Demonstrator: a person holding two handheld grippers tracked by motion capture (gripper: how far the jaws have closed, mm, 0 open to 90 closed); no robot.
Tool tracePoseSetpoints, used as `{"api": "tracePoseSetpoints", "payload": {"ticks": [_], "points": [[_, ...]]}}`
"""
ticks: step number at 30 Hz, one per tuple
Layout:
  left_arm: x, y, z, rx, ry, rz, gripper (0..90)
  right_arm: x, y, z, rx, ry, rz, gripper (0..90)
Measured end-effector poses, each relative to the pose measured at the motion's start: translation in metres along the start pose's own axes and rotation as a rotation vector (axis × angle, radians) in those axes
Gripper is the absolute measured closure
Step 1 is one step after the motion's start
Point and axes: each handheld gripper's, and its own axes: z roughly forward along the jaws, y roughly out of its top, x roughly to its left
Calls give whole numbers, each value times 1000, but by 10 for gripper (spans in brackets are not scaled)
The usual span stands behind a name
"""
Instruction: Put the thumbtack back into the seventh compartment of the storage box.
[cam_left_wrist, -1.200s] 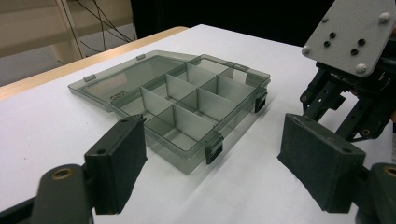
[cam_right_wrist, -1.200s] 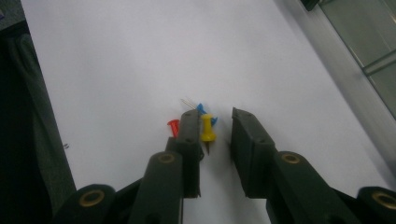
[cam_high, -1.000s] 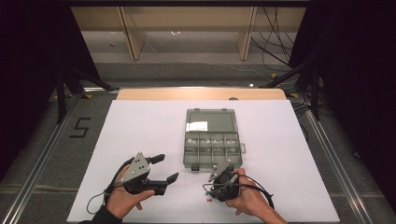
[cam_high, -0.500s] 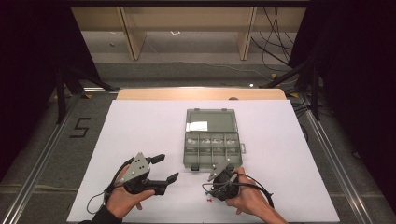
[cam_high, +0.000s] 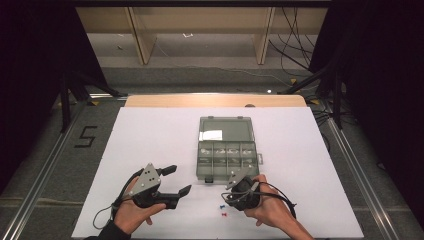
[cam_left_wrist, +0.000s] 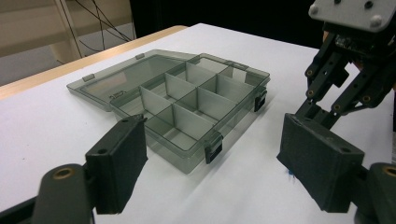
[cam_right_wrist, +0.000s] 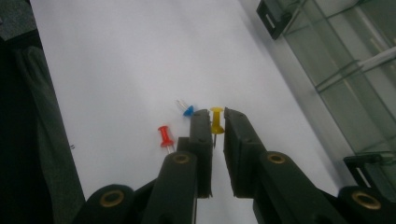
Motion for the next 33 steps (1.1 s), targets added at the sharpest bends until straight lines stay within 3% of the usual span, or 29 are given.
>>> {"api": "tracePoseSetpoints", "payload": {"ticks": [7, 21, 27, 29, 31, 33], "points": [[1, 1, 0, -4, 1, 14, 224, -8, 2, -12, -36, -27, 7, 823], [0, 1, -1, -13, 11, -15, 223, -25, 7, -28, -96, -86, 31, 823], [2, 1, -1, -37, -1, -12, 222, -32, 11, -34, -103, -95, 42, 823], [2, 1, -1, -53, -4, -28, 221, -35, 13, -34, -112, -111, 50, 822], [3, 2, -2, -49, -2, -13, 221, -38, 14, -36, -105, -111, 52, 822], [2, 1, -2, -47, 5, -27, 219, -42, 16, -36, -112, -117, 52, 823]]}}
